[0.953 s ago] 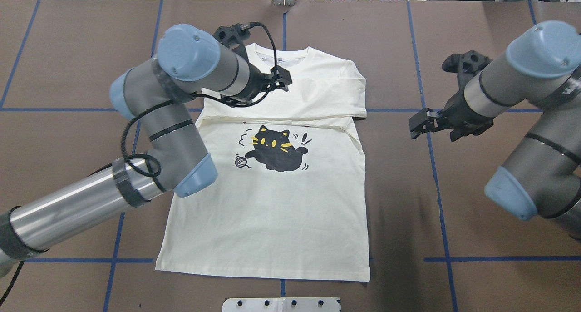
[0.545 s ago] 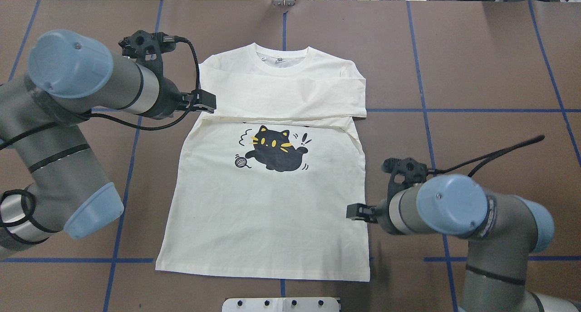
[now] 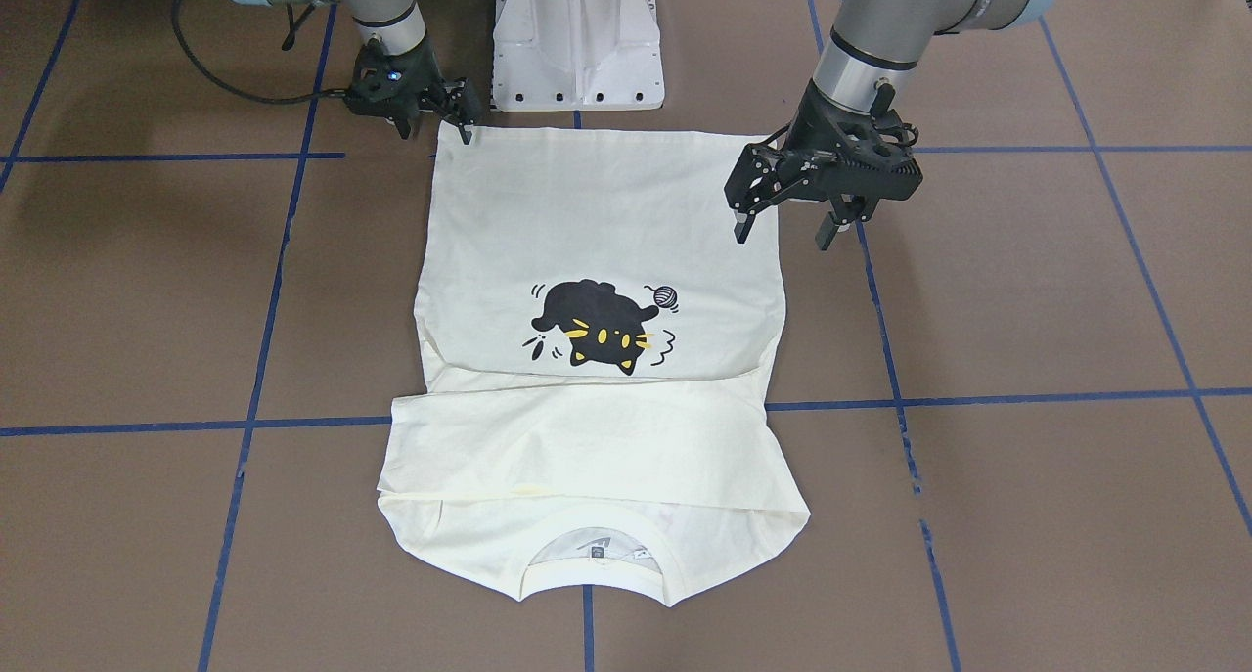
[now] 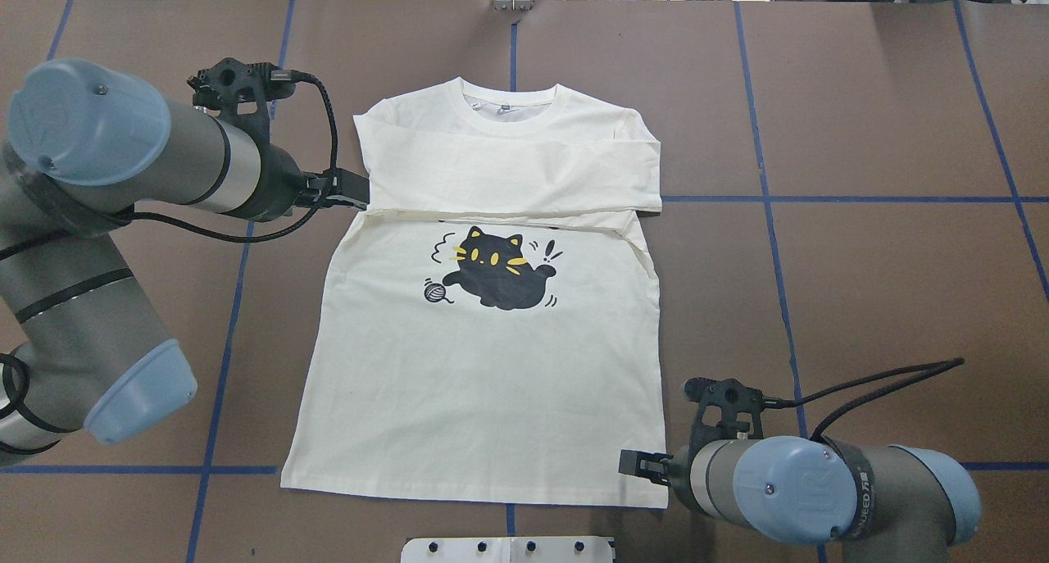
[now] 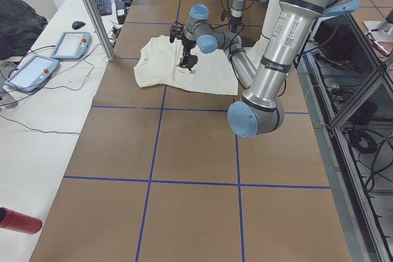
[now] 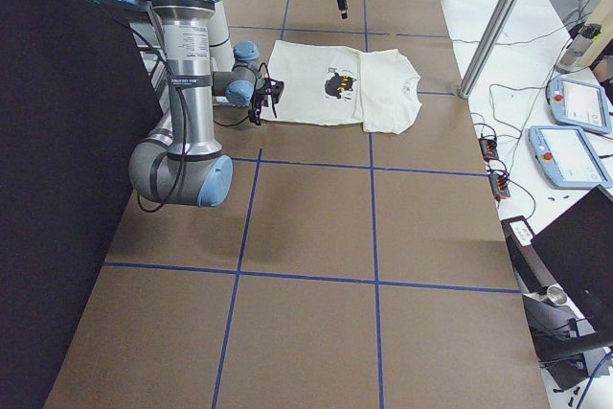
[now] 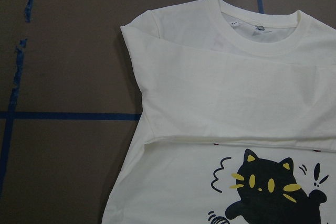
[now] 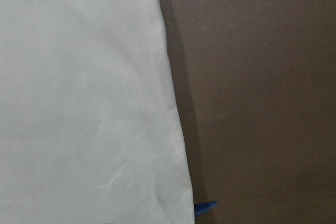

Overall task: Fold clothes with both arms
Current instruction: 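Lower both grippers to the hem corners nearest the robot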

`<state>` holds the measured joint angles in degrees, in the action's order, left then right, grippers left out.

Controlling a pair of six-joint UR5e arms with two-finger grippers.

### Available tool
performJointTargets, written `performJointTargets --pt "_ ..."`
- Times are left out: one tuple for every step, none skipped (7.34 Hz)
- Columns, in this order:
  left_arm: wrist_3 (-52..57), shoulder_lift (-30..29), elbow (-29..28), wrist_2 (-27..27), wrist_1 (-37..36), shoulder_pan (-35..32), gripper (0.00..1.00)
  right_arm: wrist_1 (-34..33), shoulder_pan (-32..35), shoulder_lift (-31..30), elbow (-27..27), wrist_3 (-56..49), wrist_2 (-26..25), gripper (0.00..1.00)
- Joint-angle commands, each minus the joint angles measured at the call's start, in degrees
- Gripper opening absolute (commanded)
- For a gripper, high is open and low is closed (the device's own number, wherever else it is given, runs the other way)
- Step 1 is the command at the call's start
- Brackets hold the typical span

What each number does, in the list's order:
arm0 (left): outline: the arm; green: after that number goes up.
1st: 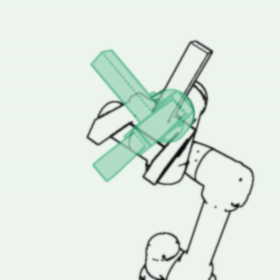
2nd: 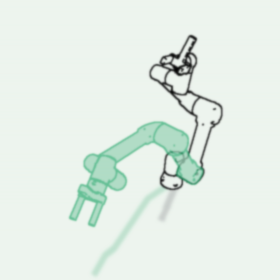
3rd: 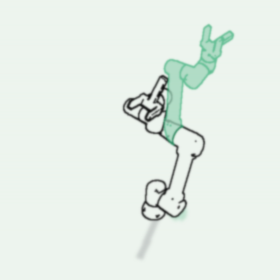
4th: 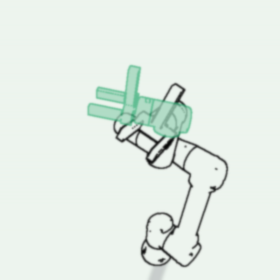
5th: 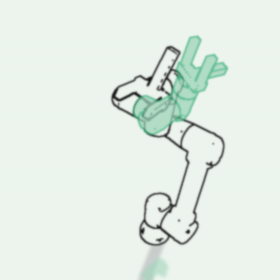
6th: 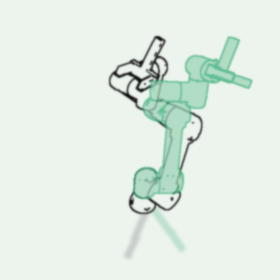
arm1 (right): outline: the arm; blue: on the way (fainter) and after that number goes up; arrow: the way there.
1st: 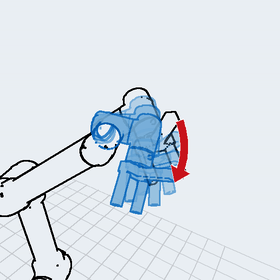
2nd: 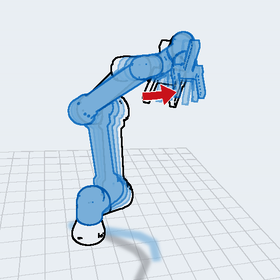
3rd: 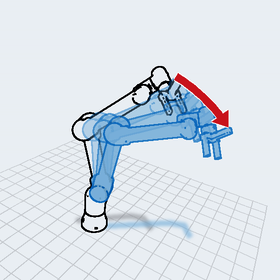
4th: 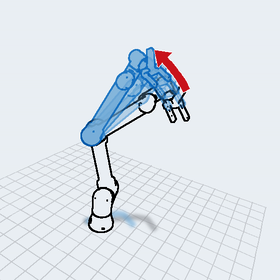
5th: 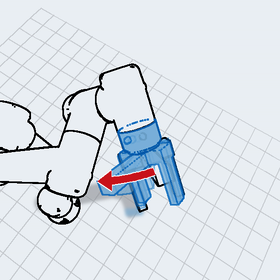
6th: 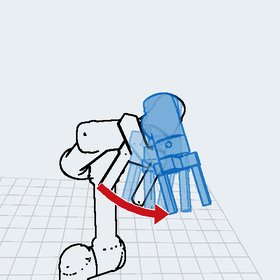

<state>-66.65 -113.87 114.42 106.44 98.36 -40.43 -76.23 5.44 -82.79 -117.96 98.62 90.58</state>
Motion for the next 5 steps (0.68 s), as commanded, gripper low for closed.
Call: performJointTargets --pt "-0.1 0.1 0.4 0.0 0.0 0.0 1.00 0.0 -2.0 -0.1 0.3 2.1 -0.5 0.99" --pt "-0.1 0.1 0.4 0.0 0.0 0.0 1.00 0.0 -2.1 0.0 0.2 2.7 -0.5 0.92" --pt "-0.1 0.1 0.4 0.0 0.0 0.0 1.00 0.0 -2.1 0.3 0.2 2.8 -0.3 0.69" --pt "-0.1 0.1 0.3 0.0 0.0 0.0 1.00 -0.1 -2.0 0.4 0.1 2.7 0.1 0.54" --pt "-0.1 0.2 0.3 0.0 0.0 0.0 1.00 -0.1 -2.0 0.3 0.2 2.7 0.1 0.42"
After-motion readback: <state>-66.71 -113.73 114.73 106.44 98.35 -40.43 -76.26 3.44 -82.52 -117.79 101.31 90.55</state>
